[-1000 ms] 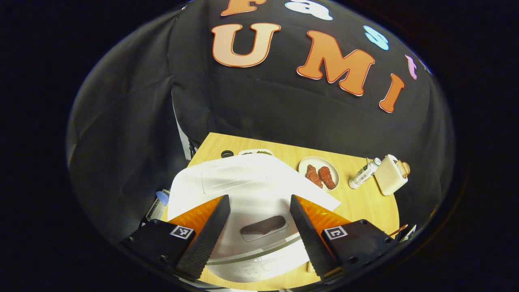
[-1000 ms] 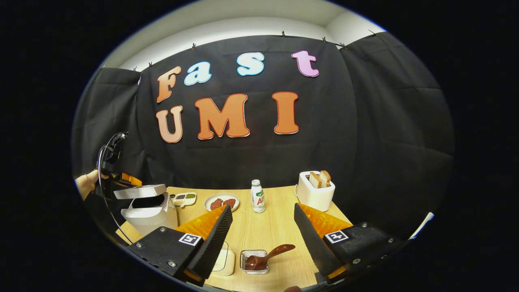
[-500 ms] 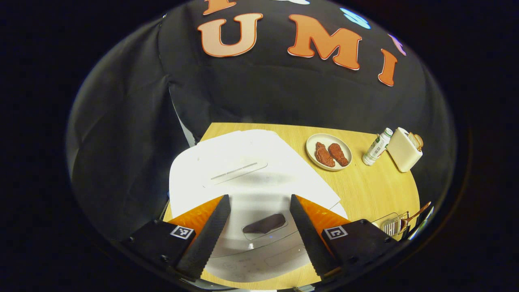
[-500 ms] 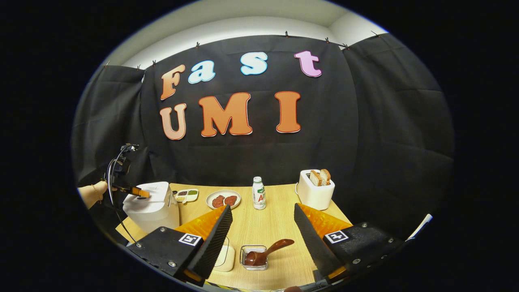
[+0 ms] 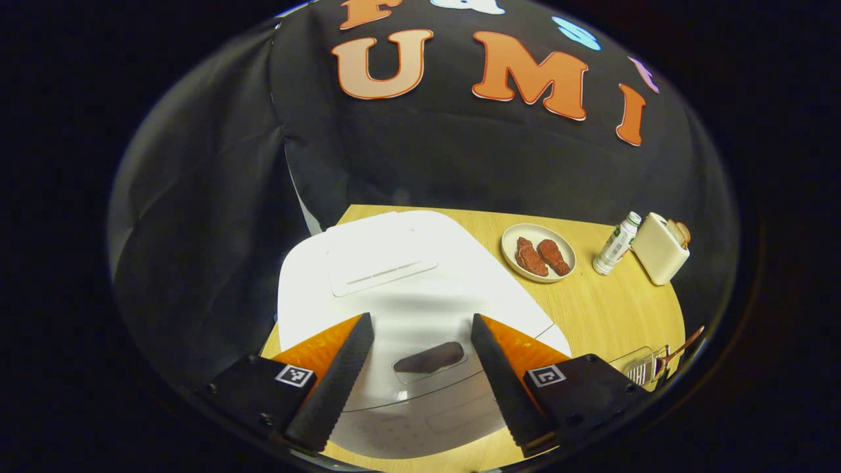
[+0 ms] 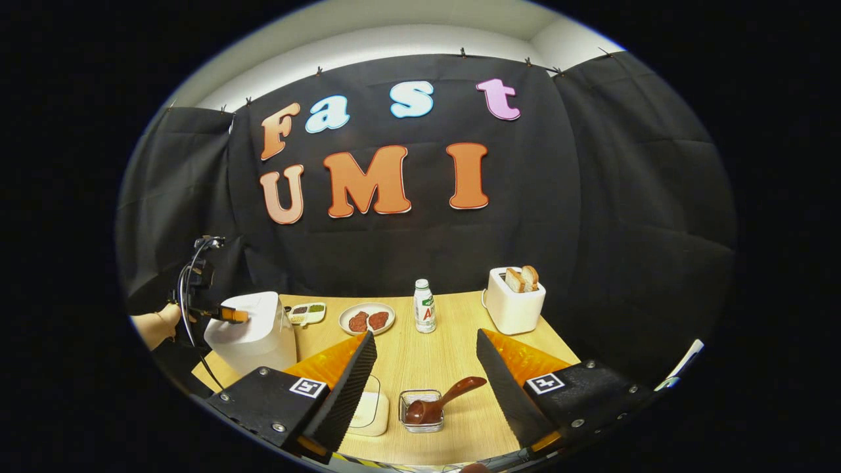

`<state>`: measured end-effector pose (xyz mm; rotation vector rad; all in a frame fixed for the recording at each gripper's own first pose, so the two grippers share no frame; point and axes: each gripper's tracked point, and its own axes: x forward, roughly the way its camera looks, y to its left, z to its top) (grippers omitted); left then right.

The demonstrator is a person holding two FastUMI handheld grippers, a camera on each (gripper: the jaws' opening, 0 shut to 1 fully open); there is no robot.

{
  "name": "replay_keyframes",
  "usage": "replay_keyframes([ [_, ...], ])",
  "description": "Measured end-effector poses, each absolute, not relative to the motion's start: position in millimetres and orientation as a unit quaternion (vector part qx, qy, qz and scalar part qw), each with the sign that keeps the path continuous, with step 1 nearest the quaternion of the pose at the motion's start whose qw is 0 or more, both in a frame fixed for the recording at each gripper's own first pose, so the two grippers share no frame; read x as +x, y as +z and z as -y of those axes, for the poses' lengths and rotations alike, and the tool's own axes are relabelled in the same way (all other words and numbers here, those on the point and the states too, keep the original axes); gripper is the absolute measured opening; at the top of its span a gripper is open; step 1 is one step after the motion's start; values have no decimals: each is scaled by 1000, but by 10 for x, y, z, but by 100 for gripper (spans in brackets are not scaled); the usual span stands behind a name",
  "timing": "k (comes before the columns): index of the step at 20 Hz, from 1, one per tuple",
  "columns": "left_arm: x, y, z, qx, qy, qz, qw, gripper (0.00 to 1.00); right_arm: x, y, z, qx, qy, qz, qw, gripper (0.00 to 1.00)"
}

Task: Close the left gripper, press the button to open the rice cooker; take a wooden spoon from the chopstick holder with the right hand, scoop a spoonful of rice and pour it into the rice cooker, then put the wooden spoon back into the chopstick holder.

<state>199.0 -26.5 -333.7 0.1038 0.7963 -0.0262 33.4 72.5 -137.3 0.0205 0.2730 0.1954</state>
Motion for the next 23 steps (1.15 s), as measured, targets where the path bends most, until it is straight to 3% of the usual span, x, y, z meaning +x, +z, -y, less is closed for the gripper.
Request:
replay_keyframes([
  [5,1845,-3064,303,21,-17,-358,933,100,272,-1192,-663,20,82,-117,990,95],
  [17,1471,-1031,36,-10,-22,-164,986,100,266,-782,-808,-6,81,-77,994,95],
  [23,964,-408,-90,7,-29,-96,995,100,236,-715,-848,-3,80,-70,994,95],
])
